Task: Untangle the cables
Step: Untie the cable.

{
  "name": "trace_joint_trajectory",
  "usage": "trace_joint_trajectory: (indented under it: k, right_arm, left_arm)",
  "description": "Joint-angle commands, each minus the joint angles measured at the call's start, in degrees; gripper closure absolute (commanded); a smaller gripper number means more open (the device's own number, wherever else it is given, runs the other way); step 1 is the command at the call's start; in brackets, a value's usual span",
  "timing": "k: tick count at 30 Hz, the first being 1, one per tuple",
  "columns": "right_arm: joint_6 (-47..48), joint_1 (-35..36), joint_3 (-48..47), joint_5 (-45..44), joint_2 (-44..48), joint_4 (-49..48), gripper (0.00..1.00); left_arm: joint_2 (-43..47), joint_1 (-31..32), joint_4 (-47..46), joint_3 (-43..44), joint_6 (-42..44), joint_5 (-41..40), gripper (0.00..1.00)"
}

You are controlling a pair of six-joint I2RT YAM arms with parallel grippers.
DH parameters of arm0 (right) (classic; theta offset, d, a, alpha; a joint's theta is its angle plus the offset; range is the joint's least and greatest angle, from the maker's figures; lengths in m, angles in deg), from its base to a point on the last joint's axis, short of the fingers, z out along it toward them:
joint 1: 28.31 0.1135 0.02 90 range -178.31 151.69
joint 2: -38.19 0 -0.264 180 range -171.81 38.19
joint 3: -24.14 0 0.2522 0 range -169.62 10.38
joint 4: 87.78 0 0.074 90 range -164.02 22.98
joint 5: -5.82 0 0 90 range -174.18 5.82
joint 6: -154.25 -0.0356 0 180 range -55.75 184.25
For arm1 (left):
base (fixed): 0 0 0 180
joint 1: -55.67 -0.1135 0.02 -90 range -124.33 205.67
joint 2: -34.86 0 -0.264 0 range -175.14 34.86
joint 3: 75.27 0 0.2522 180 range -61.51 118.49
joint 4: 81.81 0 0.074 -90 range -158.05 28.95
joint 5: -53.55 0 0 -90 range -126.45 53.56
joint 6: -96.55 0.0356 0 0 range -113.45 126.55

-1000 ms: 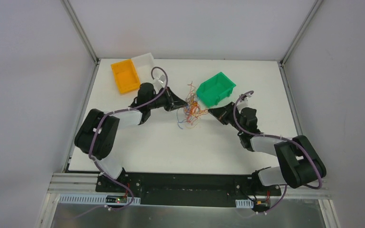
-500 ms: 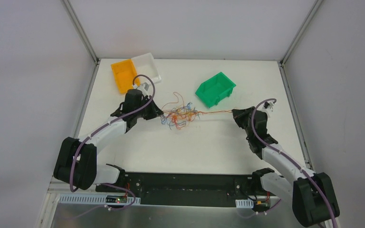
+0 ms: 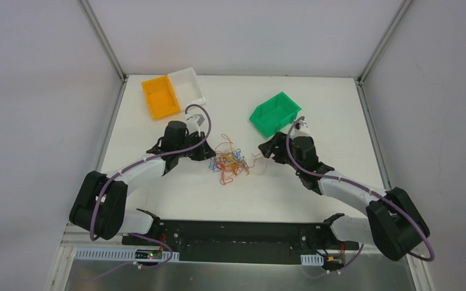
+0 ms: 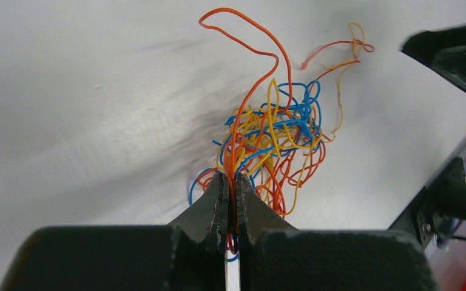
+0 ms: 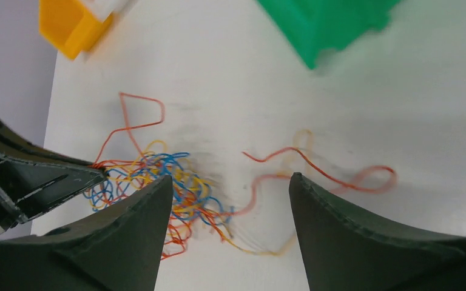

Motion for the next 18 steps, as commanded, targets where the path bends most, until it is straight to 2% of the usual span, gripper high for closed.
trace_joint_trajectory:
  k: [1,4,8,18]
  right_arm:
    - [7.7,4.0,-8.2,11.0,-8.9,-5.3,0.26]
    - [8.0,6.0,-13.0,14.5,-16.0,-3.4,0.26]
    - [11.6,9.8,-18.5,11.2,-21.2,1.9,0.26]
    - [14.8,16.1,-17.2,9.1,-20.3,1.6,0.25]
  left_arm:
    - [0.1,3.0,-7.0,0.4,3.8,9.2,0.99]
    - [-0.8,3.2,-8.3,0.8,2.9,12.9,0.99]
    - [-0.7,3.2,-8.9,0.7,2.4,13.0,0.99]
    - [-0.2,3.2,-7.3,1.1,2.7,11.0,1.0]
